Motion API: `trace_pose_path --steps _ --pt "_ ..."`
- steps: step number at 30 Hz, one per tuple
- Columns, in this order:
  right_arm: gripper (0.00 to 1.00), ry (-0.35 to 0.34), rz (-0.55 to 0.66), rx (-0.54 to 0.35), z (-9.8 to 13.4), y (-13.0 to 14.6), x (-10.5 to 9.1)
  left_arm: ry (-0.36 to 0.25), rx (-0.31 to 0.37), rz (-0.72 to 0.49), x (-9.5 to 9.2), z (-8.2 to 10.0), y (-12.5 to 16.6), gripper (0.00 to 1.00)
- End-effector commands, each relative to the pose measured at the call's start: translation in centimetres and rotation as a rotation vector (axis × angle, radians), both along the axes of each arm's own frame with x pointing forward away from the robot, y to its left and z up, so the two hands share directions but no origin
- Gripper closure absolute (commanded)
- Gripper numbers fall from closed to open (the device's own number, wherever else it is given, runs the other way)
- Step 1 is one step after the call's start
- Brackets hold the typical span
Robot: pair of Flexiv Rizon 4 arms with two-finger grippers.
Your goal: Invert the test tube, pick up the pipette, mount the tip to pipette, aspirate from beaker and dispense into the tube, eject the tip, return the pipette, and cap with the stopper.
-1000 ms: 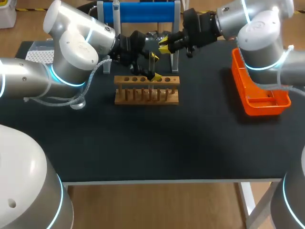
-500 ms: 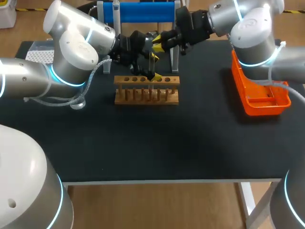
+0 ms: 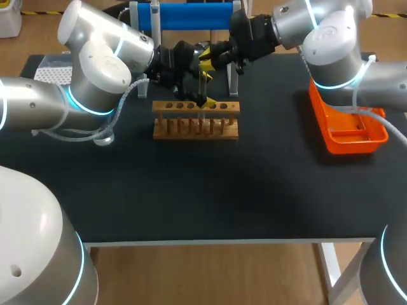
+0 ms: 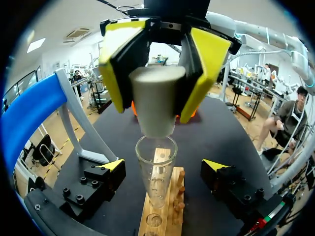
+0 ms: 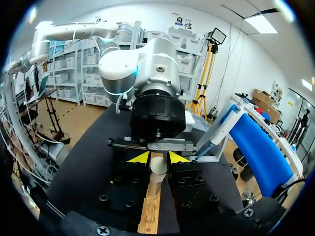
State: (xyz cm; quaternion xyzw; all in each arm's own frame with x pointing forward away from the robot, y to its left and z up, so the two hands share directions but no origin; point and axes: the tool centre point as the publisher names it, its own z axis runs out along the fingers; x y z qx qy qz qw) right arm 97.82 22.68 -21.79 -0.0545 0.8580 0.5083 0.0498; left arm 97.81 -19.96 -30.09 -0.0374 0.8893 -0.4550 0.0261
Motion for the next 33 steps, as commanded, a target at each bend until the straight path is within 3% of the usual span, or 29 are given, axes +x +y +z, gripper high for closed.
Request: trace_pose_path --steps 1,33 --pt "1.00 0.004 0.006 -0.004 -0.20 0.14 0.26 0.003 0.002 -0.003 0.18 -0.01 -0.04 0.00" --pt "1.00 0.006 0.009 0.002 -0.49 0.30 0.16 0.003 0.002 -0.003 0.18 -0.01 -0.04 0.00"
